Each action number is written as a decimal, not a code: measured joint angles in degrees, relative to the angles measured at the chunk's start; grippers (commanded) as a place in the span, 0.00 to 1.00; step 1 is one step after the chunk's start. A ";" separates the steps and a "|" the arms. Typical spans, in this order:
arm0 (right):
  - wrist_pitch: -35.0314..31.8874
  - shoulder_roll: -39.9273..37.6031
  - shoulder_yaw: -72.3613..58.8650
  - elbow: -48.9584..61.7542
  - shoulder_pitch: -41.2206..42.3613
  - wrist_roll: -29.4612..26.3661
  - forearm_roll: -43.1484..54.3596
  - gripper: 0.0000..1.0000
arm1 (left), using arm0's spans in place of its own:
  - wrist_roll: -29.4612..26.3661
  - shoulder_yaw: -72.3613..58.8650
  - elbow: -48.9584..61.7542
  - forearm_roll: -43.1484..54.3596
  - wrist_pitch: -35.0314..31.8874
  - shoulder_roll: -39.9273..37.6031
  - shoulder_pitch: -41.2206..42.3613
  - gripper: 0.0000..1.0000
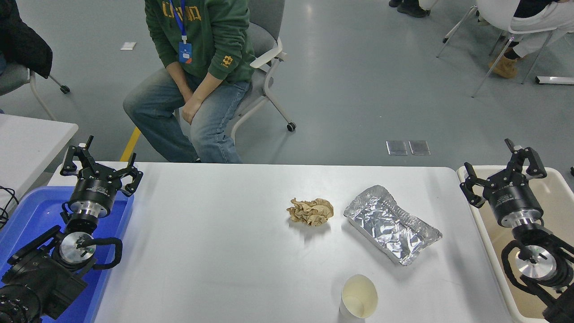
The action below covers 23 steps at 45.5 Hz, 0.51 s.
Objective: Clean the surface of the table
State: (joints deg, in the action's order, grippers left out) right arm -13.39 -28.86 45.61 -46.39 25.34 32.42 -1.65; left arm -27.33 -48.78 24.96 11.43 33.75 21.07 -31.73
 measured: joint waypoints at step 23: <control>0.27 0.30 -0.16 0.07 1.35 0.00 0.01 1.00 | 0.08 0.12 0.00 -0.09 0.00 0.00 0.00 1.00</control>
State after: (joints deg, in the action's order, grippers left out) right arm -13.12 -28.56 45.45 -46.32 26.70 32.43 -1.64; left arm -27.25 -48.66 24.96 11.34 33.75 21.07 -31.73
